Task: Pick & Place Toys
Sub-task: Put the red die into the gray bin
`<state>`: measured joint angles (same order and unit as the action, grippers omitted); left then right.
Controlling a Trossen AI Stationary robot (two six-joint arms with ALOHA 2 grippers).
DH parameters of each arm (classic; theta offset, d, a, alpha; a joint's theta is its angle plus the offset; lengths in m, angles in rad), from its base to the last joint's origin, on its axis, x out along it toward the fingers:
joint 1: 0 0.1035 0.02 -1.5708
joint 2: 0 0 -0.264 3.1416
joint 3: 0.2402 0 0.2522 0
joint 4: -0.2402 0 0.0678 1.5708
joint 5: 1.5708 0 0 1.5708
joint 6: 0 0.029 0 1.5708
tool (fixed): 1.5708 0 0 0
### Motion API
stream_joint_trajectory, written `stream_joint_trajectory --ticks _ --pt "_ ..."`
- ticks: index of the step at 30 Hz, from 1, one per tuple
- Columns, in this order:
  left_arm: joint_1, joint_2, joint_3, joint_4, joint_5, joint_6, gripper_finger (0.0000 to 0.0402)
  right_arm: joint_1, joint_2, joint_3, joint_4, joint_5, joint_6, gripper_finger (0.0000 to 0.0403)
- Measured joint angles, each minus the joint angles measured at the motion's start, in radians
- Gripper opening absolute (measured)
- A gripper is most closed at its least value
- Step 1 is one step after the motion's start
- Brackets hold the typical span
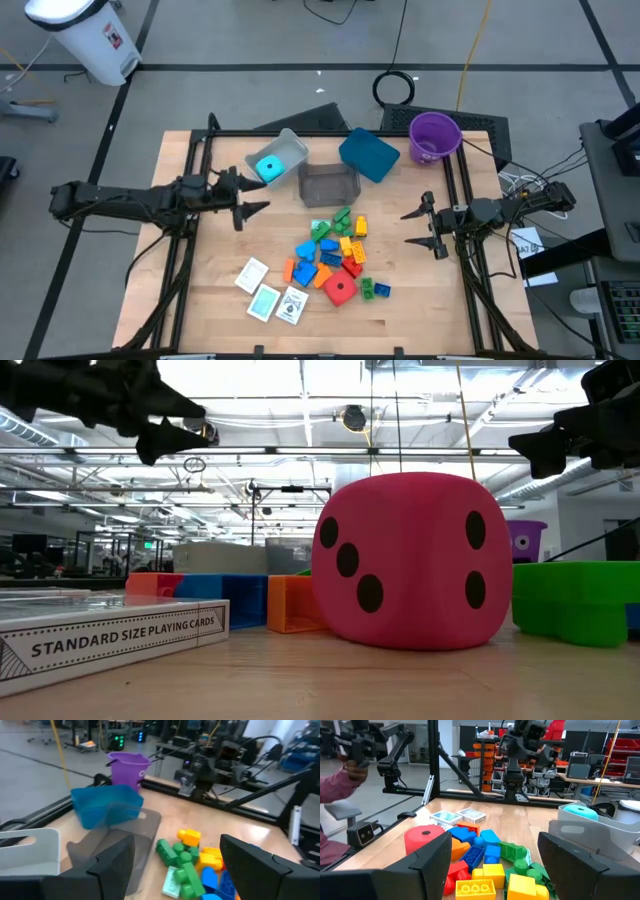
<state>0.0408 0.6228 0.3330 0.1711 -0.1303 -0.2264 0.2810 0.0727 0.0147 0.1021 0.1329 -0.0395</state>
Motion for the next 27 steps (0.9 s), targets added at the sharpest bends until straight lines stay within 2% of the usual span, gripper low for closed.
stream_joint_trajectory --ticks 5,8,10,17,24,27 --pt "-0.017 -0.01 -0.007 -0.023 0.0 -0.017 0.0296 0.0 0.001 0.0 0.125 -0.011 -0.016 0.0267" --pt "-0.023 -0.001 -0.007 -0.025 0.0 -0.019 0.0296 0.003 0.009 0.0 0.234 -0.091 0.201 0.0266" --pt "-0.024 0.001 -0.008 -0.03 0.0 -0.019 0.0296 0.004 0.014 0.0 0.335 -0.107 0.306 0.0266" --pt "-0.024 0.024 -0.008 -0.023 -0.001 -0.027 0.0296 0.004 0.018 -0.001 0.618 -0.082 0.337 0.0267" --pt "-0.024 0.048 -0.008 -0.022 -0.008 -0.031 0.0296 0.004 0.017 -0.001 0.698 -0.076 0.377 0.0266" --pt "-0.024 0.059 -0.008 -0.016 -0.01 -0.032 0.0296 0.004 0.018 -0.001 0.667 -0.057 0.391 0.0265"
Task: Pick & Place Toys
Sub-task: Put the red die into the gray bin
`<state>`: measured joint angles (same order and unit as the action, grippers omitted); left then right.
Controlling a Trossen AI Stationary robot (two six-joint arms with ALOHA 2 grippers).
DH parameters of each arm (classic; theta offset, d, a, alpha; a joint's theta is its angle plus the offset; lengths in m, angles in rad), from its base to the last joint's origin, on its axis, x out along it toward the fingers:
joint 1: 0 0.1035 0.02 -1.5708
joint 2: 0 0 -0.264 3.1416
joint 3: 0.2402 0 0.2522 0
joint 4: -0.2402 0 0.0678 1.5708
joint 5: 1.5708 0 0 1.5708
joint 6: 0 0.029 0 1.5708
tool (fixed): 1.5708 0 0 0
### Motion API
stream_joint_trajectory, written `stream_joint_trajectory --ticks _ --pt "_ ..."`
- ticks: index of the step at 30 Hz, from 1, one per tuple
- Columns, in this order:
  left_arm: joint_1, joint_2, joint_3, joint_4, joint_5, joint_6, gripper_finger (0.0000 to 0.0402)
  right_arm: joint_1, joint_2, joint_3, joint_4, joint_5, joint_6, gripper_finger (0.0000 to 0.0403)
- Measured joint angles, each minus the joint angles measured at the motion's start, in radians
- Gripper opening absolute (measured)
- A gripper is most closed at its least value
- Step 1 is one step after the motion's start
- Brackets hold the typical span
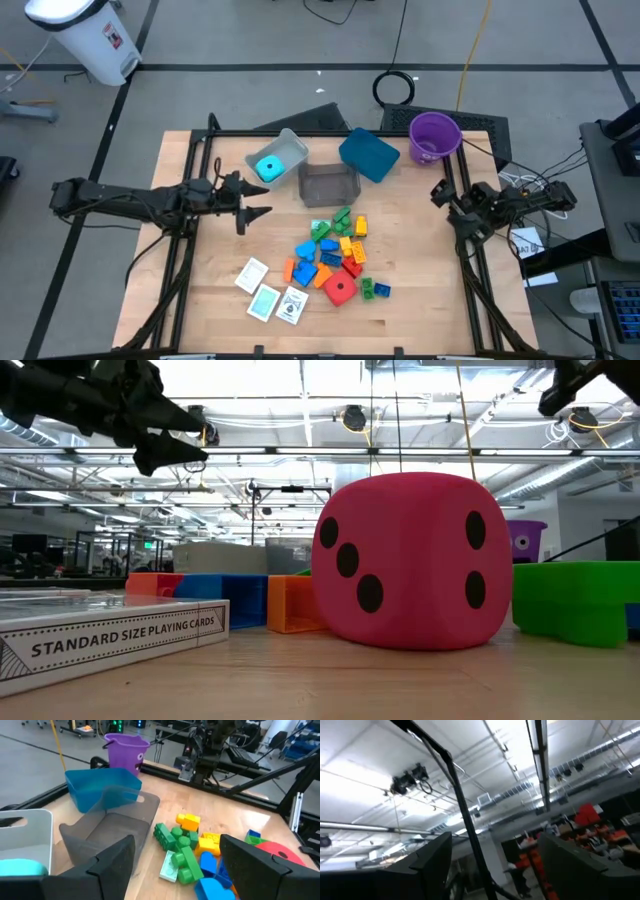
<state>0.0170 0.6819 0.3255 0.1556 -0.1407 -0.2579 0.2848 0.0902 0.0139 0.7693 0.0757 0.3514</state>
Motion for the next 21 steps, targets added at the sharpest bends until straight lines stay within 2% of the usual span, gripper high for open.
stream_joint_trajectory --ticks 3,6,9,12,16,19,21 --pt "0.0 0.013 0.0 -0.004 -0.001 -0.013 0.0296 0.0 0.0 0.0 -0.037 0.011 -0.043 0.0265" --pt "0.0 0.026 0.0 -0.003 -0.001 -0.014 0.0296 0.0 0.01 0.0 -0.08 0.073 -0.057 0.0264" --pt "0.0 0.032 0.0 -0.002 -0.001 -0.014 0.0296 0.005 0.096 0.0 -0.038 0.106 -0.006 0.0263" --pt "0.001 0.032 0.0 -0.002 -0.001 -0.003 0.0296 0.033 0.274 0.007 0.117 0.107 0.038 0.0263" --pt "0.002 0.032 0.0 0.01 -0.059 0.017 0.0296 0.088 0.618 0.097 0.263 0.108 -0.019 0.0263" --pt "0.002 0.032 0.0 0.005 -0.12 0.016 0.0296 0.139 0.897 0.284 0.301 0.088 -0.144 0.0263" --pt "0.002 0.032 0.0 0.001 -0.13 0.011 0.0296 0.18 1.083 0.414 0.282 0.013 -0.234 0.0263"
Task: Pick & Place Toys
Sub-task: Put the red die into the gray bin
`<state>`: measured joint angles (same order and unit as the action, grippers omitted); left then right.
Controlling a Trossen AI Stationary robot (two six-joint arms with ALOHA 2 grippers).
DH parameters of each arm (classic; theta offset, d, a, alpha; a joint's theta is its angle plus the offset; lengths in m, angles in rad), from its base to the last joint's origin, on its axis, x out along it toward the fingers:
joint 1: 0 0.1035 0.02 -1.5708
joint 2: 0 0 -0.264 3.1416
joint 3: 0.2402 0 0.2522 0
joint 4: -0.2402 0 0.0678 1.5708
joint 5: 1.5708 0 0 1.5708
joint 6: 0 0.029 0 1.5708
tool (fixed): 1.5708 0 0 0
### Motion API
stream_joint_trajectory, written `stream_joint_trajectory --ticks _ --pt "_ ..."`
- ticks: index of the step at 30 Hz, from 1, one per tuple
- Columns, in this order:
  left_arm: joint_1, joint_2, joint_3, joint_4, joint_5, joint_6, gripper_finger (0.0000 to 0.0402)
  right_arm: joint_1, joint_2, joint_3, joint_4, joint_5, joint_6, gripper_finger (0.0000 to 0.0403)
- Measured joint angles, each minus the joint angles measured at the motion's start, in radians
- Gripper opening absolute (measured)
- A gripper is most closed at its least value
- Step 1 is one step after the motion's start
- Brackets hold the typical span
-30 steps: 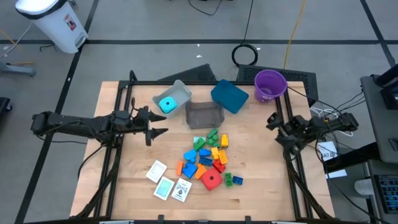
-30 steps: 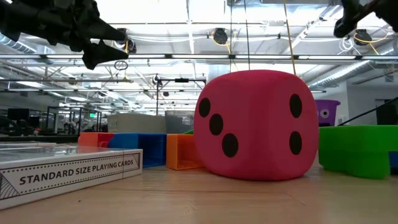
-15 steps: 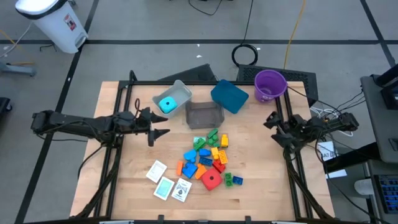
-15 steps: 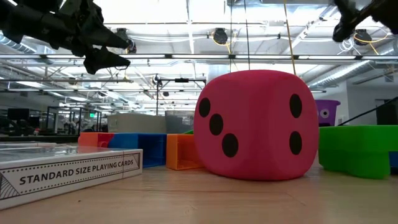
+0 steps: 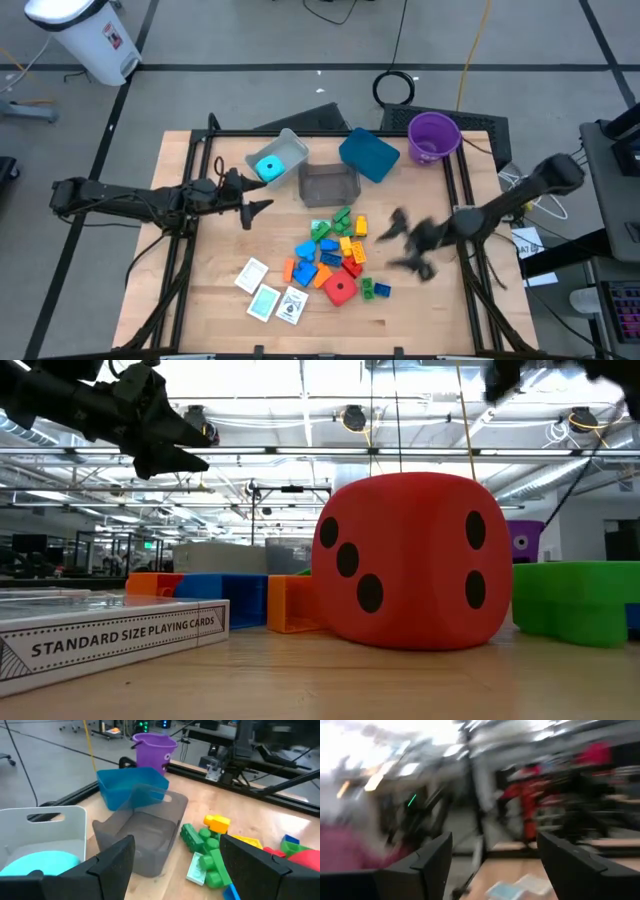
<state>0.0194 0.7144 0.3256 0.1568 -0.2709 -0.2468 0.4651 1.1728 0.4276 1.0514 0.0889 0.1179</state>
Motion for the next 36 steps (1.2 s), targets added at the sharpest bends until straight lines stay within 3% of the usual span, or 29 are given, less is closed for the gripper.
stream_joint_trajectory --ticks 3,5,7,12,15,19,36 --pt "-0.001 0.0 0.0 -0.003 0.005 -0.023 0.0296 0.045 0.249 0.173 -0.026 -0.126 -0.134 0.0263" --pt "0.0 0.001 0.0 -0.003 0.005 -0.025 0.0296 0.057 0.35 0.303 -0.028 -0.11 -0.183 0.0263" --pt "0.0 0.0 0.0 0.005 0.005 -0.026 0.0296 0.068 0.397 0.422 -0.159 0.044 -0.185 0.0267" --pt "0.001 0.009 0.001 0.004 -0.017 -0.04 0.0296 0.1 0.493 0.767 -0.946 0.497 -0.167 0.0291" --pt "0.001 0.021 0.001 0.002 -0.023 -0.055 0.0296 0.136 0.574 0.965 -1.264 0.638 -0.111 0.0313" --pt "0.001 0.054 0.0 -0.002 -0.023 -0.091 0.0296 0.19 0.679 1.085 -1.465 0.641 -0.111 0.034" --pt "-0.002 0.236 0.0 0.032 -0.008 -0.212 0.0296 0.246 0.8 1.095 -1.578 0.535 -0.026 0.0349"
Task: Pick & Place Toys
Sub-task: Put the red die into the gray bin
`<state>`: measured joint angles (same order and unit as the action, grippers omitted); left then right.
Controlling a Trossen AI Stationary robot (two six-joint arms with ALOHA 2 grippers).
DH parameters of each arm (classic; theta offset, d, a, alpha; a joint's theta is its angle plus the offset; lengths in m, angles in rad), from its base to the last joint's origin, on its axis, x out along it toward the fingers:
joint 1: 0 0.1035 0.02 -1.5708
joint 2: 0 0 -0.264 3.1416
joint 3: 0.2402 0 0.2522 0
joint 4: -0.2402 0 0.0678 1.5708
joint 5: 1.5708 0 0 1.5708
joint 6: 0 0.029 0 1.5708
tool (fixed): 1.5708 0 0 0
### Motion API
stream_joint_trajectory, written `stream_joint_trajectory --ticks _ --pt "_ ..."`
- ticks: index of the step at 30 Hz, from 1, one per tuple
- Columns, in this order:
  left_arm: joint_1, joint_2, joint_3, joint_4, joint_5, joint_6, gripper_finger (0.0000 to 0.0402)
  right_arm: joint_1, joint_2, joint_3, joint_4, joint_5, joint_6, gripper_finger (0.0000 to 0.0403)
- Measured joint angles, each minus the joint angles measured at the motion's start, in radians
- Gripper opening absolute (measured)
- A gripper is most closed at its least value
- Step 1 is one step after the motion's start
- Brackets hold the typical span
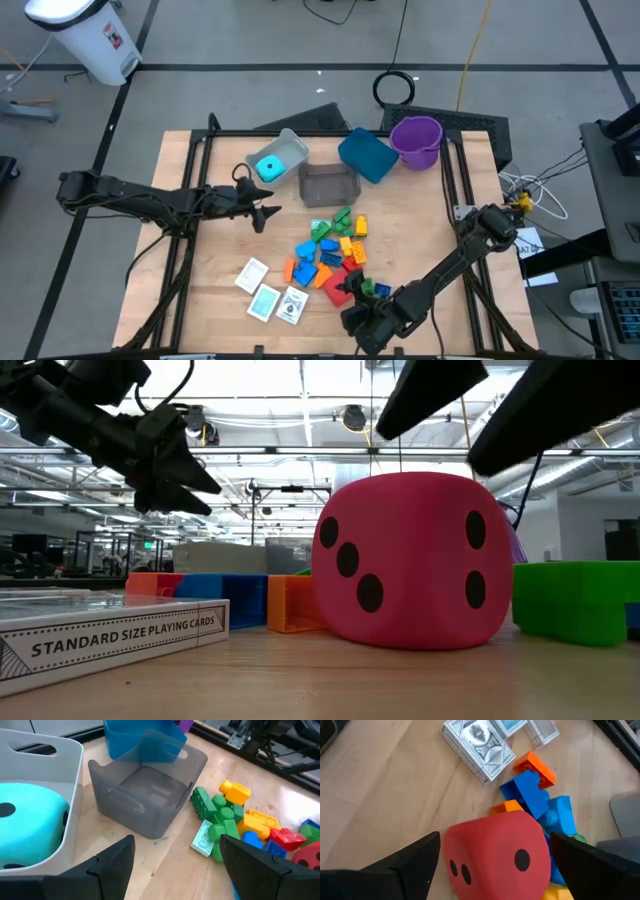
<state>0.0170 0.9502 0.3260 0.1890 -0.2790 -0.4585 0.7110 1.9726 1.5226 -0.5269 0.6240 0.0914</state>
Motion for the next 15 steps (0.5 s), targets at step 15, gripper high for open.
stream_joint_trajectory --ticks 15 --pt "-0.001 -0.01 0.0 0.007 0.013 -0.045 0.0296 -0.043 0.022 -0.114 0.017 0.026 -0.049 0.0255"
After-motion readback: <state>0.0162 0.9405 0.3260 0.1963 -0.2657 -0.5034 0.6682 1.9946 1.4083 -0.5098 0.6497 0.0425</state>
